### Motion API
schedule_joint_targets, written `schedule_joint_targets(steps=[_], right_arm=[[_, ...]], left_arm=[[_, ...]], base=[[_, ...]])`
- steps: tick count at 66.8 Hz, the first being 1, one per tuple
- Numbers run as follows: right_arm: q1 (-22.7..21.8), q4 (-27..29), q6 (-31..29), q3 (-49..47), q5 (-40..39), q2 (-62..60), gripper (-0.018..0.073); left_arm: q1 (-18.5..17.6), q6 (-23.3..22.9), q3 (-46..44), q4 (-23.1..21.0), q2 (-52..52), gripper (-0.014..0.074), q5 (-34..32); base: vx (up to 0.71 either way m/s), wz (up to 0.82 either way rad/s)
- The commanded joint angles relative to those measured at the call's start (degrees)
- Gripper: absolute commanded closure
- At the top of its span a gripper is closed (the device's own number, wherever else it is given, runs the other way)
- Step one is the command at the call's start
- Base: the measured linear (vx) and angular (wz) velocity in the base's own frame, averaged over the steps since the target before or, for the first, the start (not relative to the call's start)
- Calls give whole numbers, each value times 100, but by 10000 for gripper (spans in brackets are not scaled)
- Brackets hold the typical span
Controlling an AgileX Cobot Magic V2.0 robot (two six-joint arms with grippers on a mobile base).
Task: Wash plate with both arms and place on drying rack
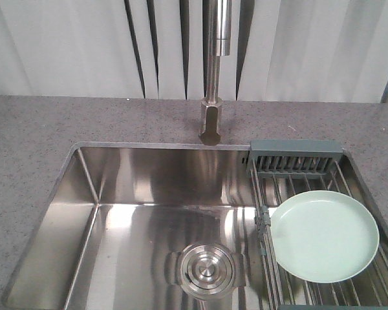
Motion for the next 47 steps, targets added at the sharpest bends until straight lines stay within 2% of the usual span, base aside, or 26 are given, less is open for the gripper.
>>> schedule_joint_targets(steps=[1,13,18,24,32,47], right_arm=[[-18,-34,-58,-7,-802,-86,568],[-495,-41,-82,1644,-3125,-1140,568],[-555,-36,-82,2421,-4114,-1613,568],[-561,-11,-77,3151,-4832,-2041,568],[-561,-11,-77,3736,-5159,-2448,568],[-556,3,-77,4031,-5230,-2785,568]], left_arm=[[-10,-1,-187,-53,-83,603,-427],[-10,-1,-187,-53,-83,603,-427],[-10,-1,-187,-53,-83,603,-427],[-10,-1,-187,-53,-83,603,-427],[-10,-1,-187,-53,-83,603,-427],[-10,-1,-187,-53,-83,603,-427]], base=[[0,0],[0,0],[0,0],[0,0],[0,0],[0,0]])
